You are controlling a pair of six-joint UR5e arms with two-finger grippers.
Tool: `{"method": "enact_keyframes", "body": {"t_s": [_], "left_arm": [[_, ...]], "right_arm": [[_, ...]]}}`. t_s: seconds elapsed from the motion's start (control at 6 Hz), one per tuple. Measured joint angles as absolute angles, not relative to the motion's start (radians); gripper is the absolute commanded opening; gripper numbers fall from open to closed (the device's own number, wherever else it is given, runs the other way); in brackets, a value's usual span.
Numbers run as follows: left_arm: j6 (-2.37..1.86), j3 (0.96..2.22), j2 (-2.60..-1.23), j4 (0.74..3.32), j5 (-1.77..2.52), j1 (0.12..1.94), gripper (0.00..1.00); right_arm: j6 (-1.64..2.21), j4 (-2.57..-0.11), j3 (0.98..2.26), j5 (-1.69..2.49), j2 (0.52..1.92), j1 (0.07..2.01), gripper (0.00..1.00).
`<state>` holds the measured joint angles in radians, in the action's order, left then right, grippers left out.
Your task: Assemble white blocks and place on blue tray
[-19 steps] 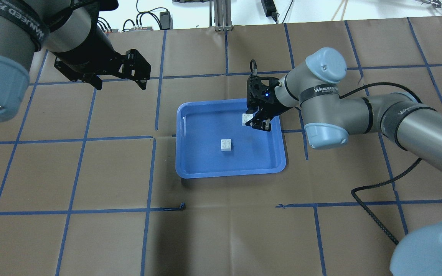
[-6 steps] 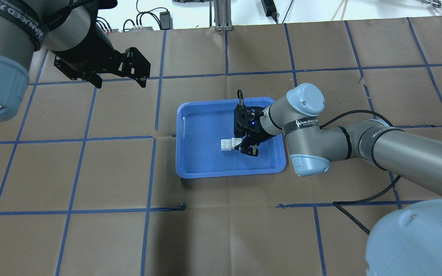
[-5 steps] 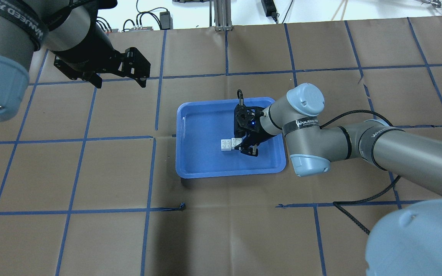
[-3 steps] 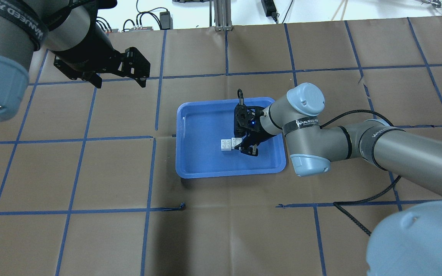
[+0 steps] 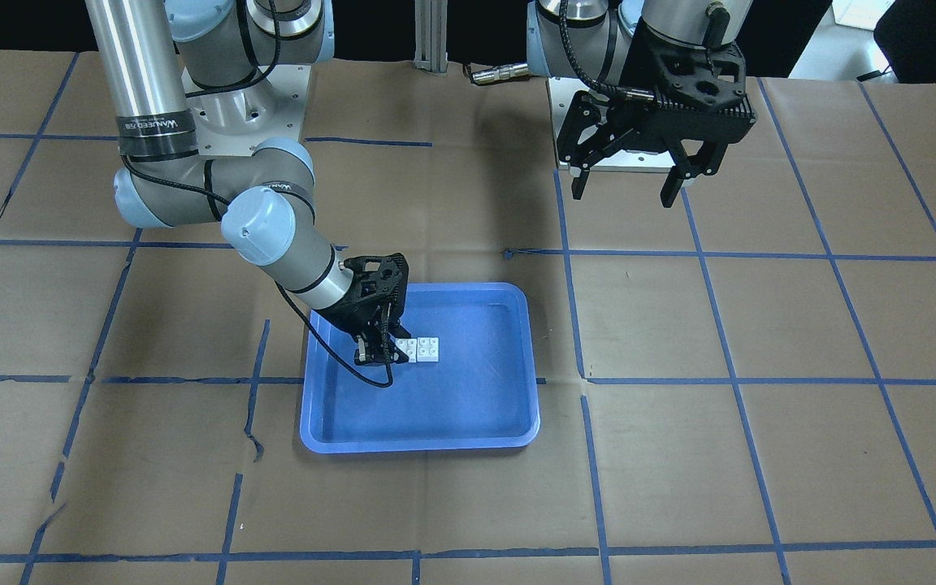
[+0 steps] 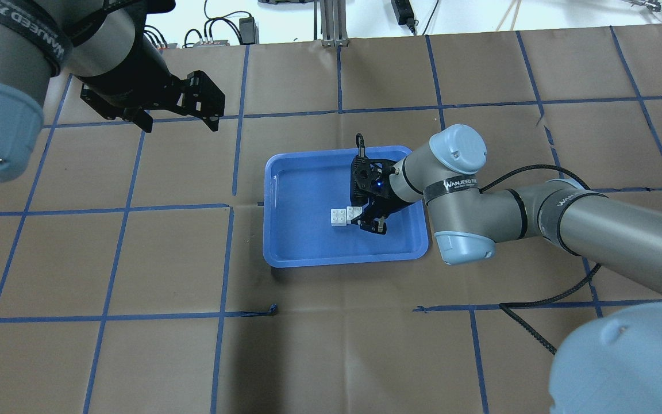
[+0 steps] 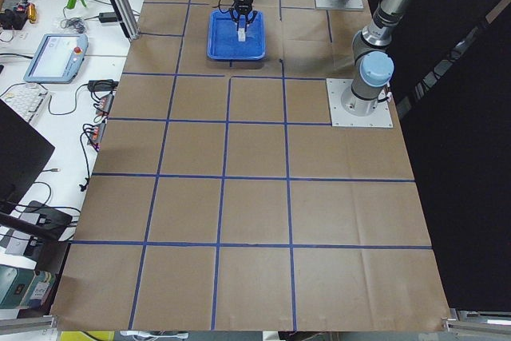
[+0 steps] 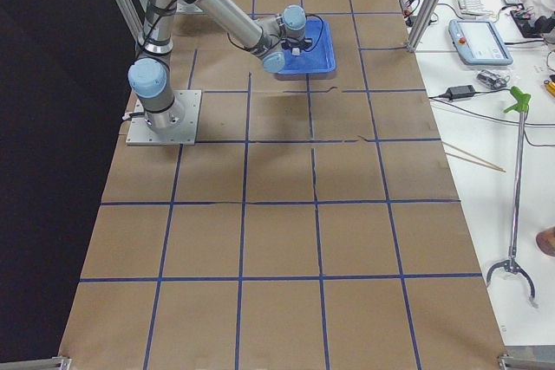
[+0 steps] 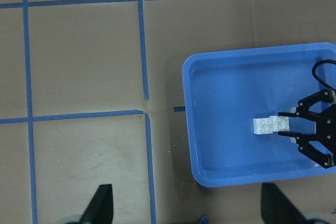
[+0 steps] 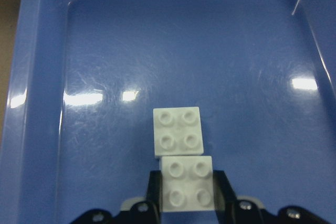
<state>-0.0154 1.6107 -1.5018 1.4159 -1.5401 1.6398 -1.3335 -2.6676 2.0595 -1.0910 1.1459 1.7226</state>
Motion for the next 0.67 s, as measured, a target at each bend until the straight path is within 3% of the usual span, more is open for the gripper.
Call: {"method": "enact_keyframes", "body": {"t_s": [0.67], "left_arm": [[-0.015,1.61,-1.502,1.416,-1.54,1.64,0.99]], "right_arm": [[-1.334,-2.668,2.06,-1.091,1.146,1.723,0.45]]}}
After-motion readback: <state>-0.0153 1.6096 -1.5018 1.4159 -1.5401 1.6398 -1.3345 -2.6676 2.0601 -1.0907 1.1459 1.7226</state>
